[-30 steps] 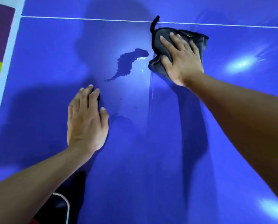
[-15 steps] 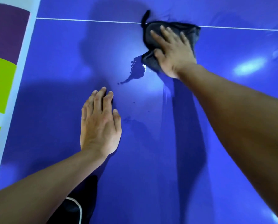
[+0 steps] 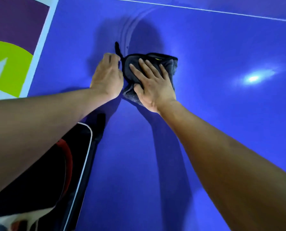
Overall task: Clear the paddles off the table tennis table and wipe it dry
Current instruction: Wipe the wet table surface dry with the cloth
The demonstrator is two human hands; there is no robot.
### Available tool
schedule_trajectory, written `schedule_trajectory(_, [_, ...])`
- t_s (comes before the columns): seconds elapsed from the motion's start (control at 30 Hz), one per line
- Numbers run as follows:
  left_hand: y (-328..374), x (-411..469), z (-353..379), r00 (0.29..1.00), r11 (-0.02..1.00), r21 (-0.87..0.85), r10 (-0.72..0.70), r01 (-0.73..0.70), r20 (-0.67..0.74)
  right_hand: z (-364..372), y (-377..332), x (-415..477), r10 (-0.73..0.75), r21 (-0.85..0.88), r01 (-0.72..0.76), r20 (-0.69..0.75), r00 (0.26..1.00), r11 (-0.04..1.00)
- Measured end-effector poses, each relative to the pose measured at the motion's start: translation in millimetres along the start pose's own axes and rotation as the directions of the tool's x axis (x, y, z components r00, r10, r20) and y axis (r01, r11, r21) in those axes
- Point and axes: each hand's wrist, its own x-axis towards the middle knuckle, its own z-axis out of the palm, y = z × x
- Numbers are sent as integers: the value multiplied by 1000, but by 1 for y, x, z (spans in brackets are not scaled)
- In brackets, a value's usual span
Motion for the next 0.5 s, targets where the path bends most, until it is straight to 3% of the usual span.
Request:
schedule_trajectory(0.17, [15, -85, -8, 988, 985, 124, 104, -119, 117, 16, -35, -101, 51, 18, -51, -23, 998, 999])
schedule_trajectory(0.3, [22, -167, -10, 988, 982, 141, 109, -124, 111, 30, -67, -192, 94, 33, -94, -8, 996, 995])
schedule_trajectory(0.5, [38, -277, -21, 946, 886, 335, 282, -321, 160, 53, -117, -301, 164, 74, -159, -62, 985, 985])
